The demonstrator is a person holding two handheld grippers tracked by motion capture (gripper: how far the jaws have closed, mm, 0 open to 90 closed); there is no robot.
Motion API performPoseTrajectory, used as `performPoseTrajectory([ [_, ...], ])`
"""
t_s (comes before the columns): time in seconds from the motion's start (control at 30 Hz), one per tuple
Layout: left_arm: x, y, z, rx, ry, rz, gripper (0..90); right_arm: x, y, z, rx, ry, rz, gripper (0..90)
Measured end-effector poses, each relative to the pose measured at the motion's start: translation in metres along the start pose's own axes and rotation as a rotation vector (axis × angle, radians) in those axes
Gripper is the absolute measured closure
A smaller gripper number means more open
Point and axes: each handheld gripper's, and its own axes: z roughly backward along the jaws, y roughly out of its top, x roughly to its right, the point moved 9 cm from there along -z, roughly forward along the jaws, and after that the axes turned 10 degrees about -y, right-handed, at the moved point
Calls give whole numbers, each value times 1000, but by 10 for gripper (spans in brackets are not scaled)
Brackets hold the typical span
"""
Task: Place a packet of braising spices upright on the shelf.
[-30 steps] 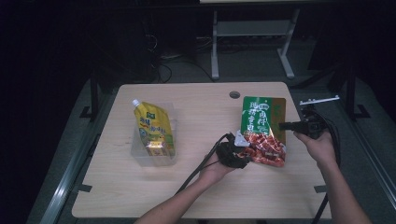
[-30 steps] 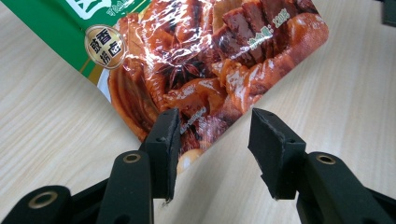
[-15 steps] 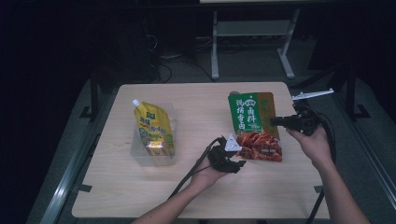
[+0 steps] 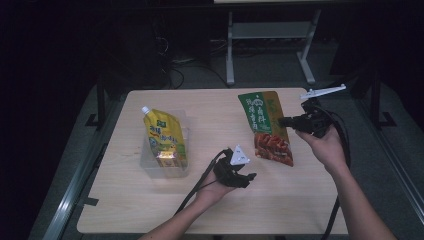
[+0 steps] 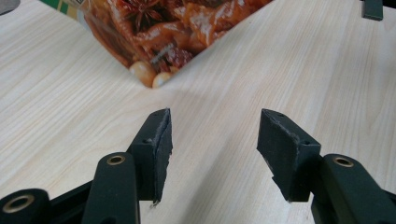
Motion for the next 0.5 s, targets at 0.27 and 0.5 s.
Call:
performPoseTrajectory([
  [0.27,1,0,3,5,-3,-1,437,-4,9,-3,13,-9,15,900],
  [0.5,1,-4,5,5,0,1,427,-9,15,0,25,-9,17,900],
])
